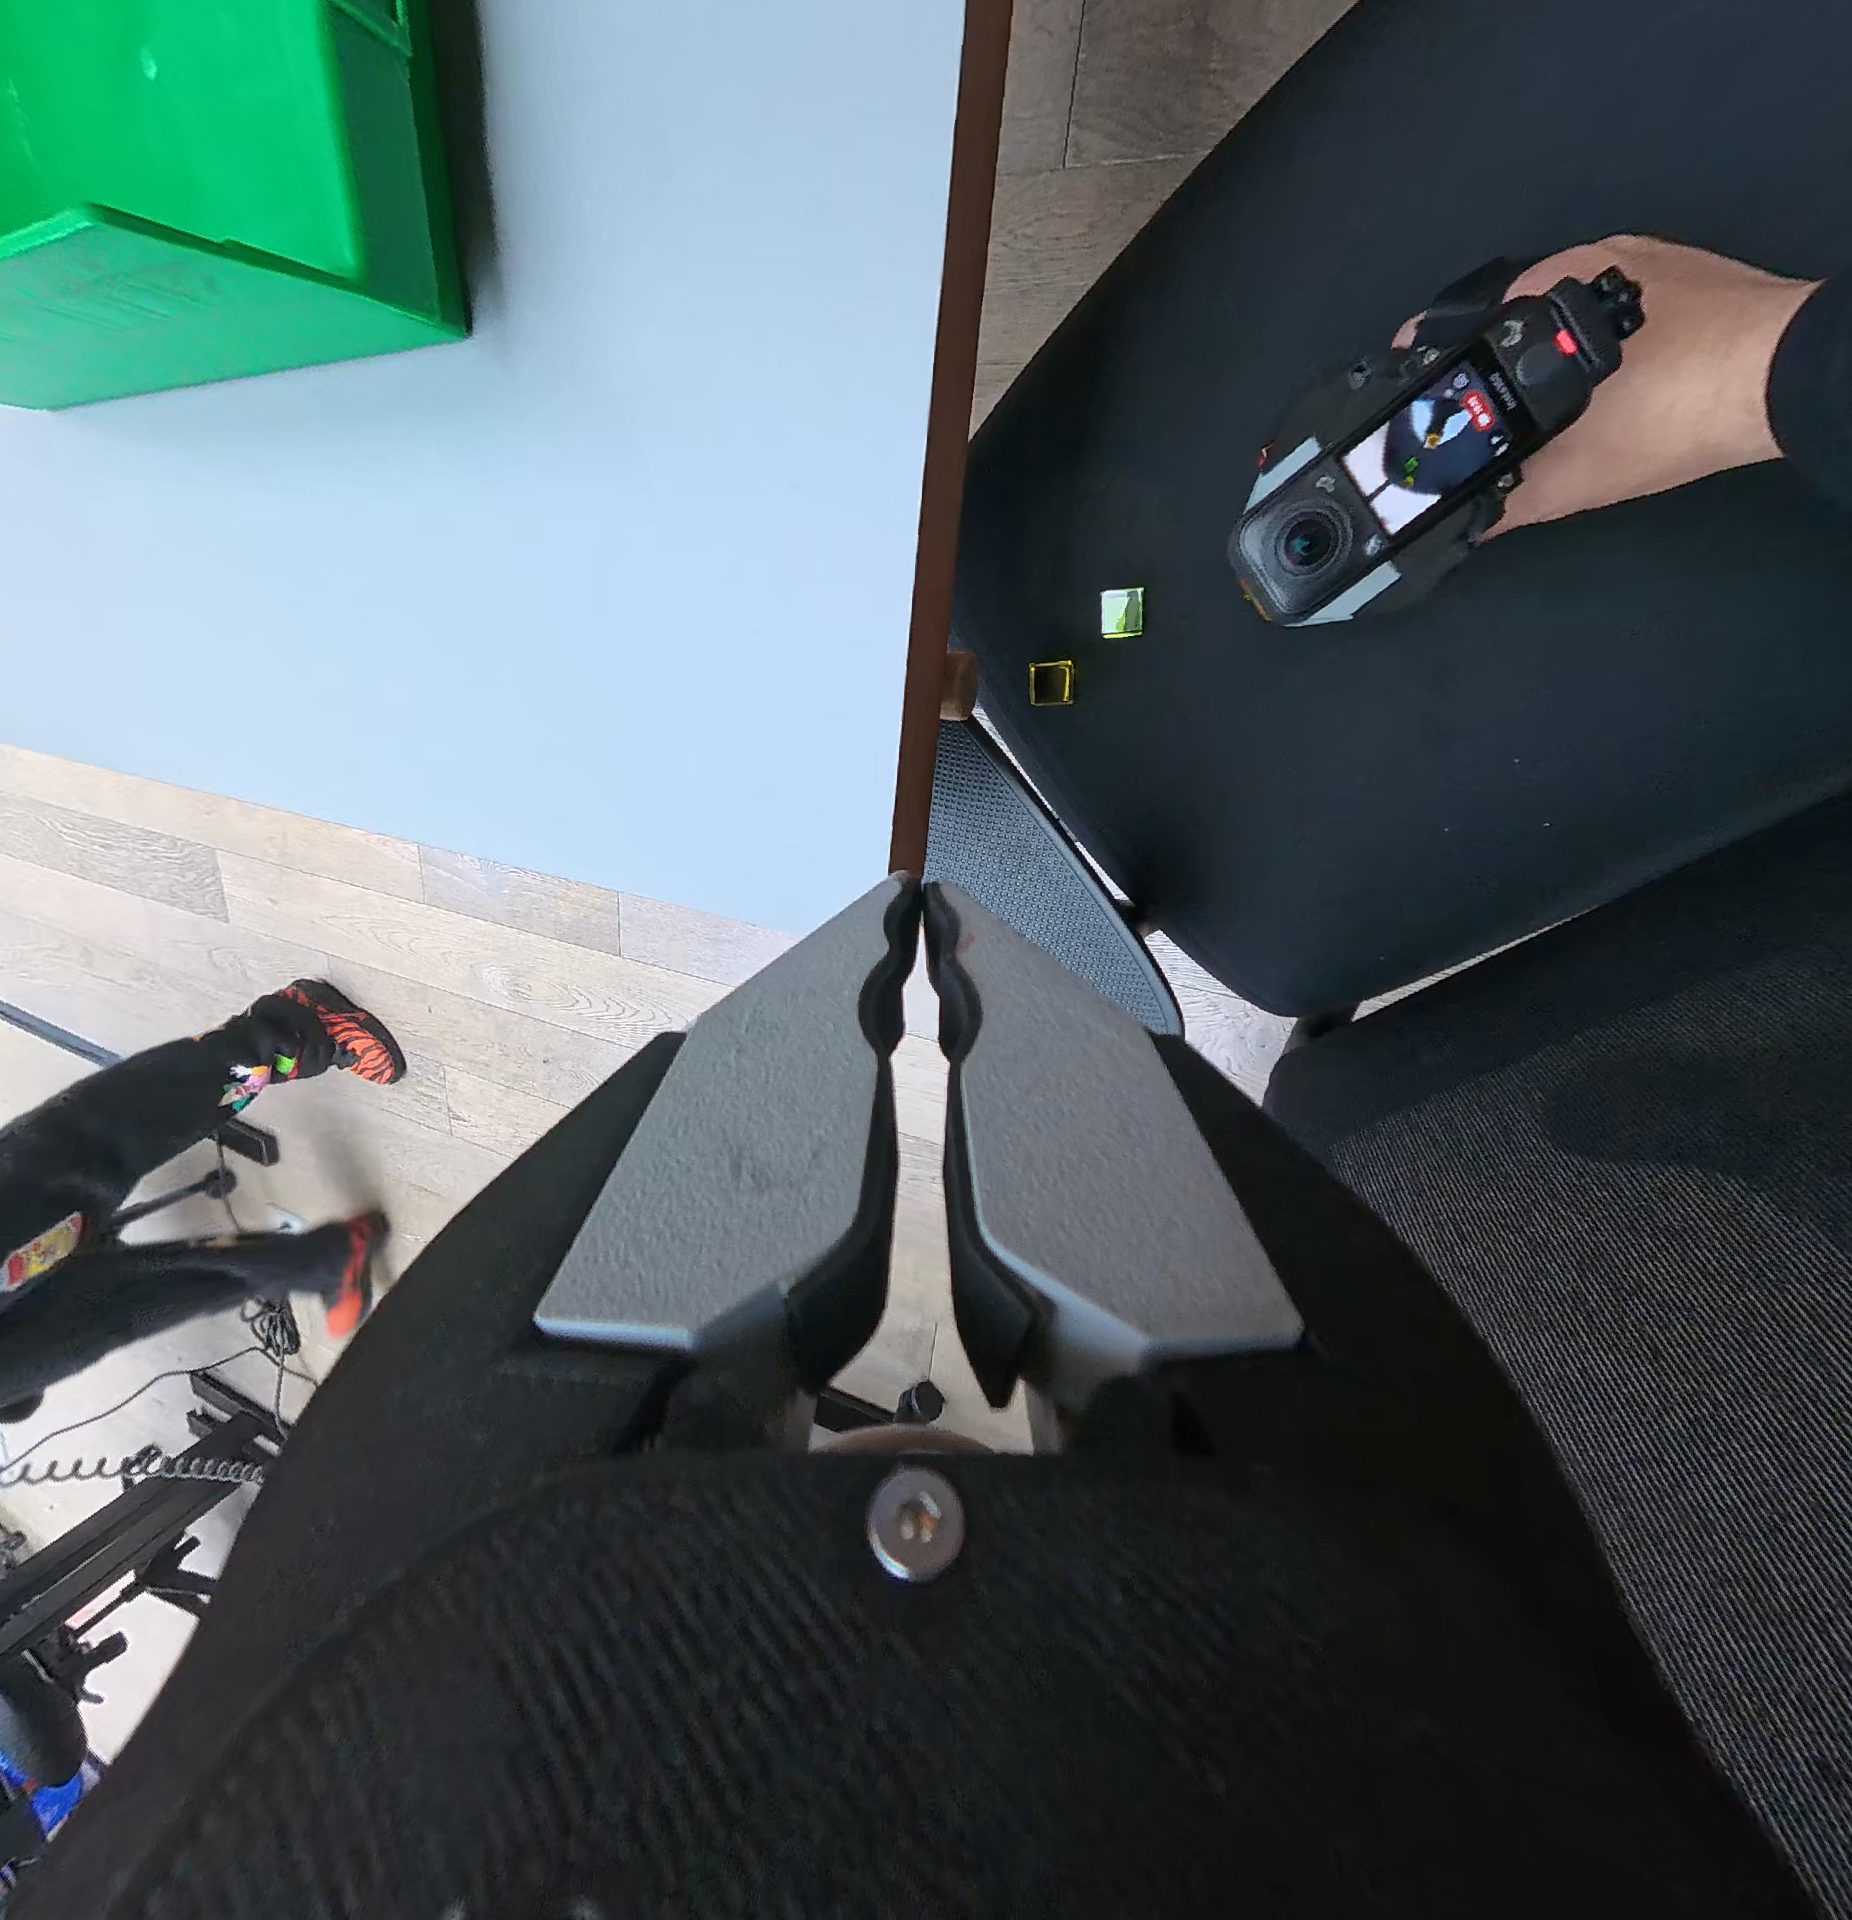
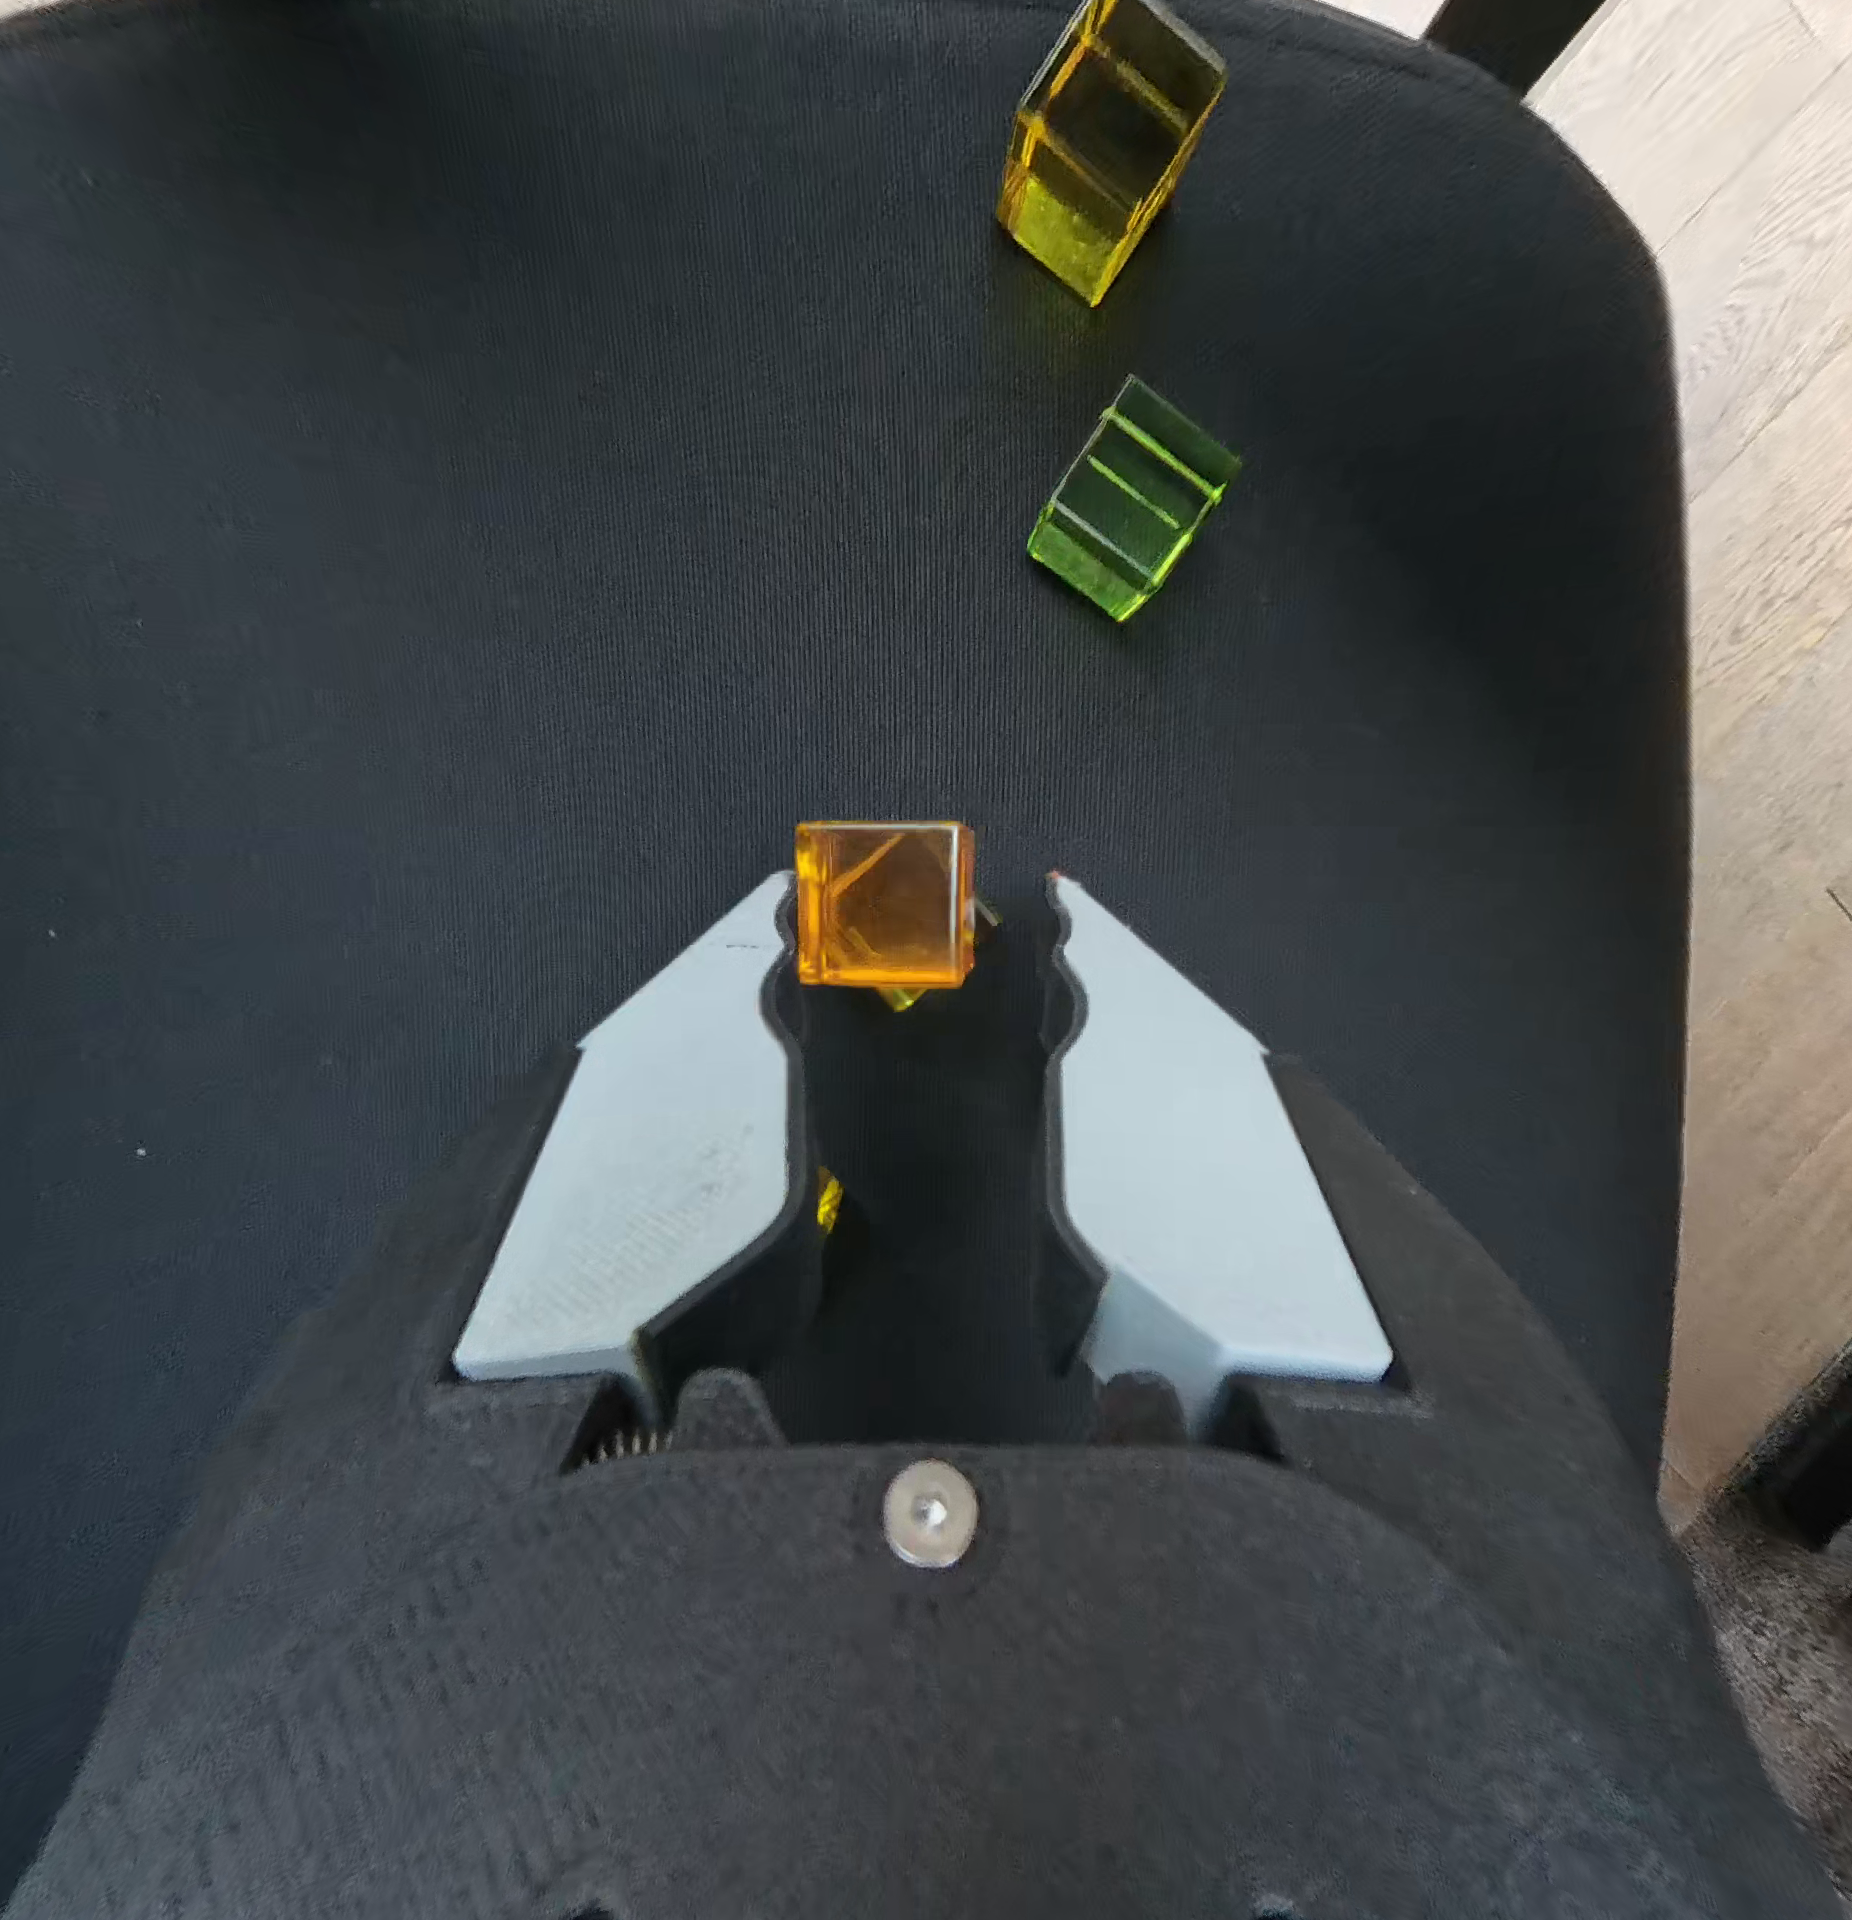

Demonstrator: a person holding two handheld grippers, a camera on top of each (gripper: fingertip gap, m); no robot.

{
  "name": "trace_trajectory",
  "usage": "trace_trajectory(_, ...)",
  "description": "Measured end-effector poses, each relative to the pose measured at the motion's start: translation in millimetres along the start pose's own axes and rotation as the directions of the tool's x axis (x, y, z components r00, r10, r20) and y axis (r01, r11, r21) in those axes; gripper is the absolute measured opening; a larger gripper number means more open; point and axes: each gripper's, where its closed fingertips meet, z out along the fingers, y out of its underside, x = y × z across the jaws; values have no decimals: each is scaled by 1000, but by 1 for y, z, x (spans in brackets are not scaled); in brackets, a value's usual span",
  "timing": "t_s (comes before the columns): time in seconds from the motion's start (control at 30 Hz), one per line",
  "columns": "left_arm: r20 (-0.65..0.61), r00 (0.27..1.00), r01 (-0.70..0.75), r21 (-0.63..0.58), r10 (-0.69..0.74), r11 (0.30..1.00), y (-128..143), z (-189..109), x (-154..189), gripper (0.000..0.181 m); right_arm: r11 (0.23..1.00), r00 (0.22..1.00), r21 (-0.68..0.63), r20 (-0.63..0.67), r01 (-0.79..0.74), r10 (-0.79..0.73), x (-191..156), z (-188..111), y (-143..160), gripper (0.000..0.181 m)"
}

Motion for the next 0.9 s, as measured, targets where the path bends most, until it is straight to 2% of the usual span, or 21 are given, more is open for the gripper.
trace_trajectory(0.1,1,1000,0,-2,0,1000,0,0,0,0,998,1000,-65,11,28,-27,-3,5,12,45)
trace_trajectory(0.23,1,1000,0,1,0,1000,0,-1,0,0,997,1000,-75,7,13,-13,-2,3,21,14)
trace_trajectory(0.27,0,1000,1,4,-1,1000,-1,-1,0,0,998,1000,-69,7,6,-5,-2,2,21,13)
trace_trajectory(0.3,-1,1000,3,6,-3,1000,-1,-1,-1,0,998,1000,-66,7,-1,1,-1,2,21,19)
trace_trajectory(0.33,-1,1000,4,7,-4,1000,-2,-2,-1,0,998,1000,-70,7,-8,9,-1,2,22,33)
trace_trajectory(0.37,-2,1000,4,7,-4,1000,-2,-2,-1,0,997,1000,-81,12,-13,14,-2,3,24,37)
trace_trajectory(0.47,-5,1000,3,6,-3,1000,-1,-1,0,0,996,1000,-86,7,-23,24,-1,3,23,35)
trace_trajectory(0.67,-6,1000,6,11,-6,1000,-2,-2,0,0,989,989,-20,27,-148,148,-10,-5,10,56)
trace_trajectory(0.8,-7,1000,6,12,-6,1000,-3,-2,1,0,984,984,-43,-12,-176,175,-10,6,8,56)
trace_trajectory(0.9,-12,1000,-1,1,1,1000,0,0,3,0,979,979,-38,-60,-200,197,-2,12,8,35)
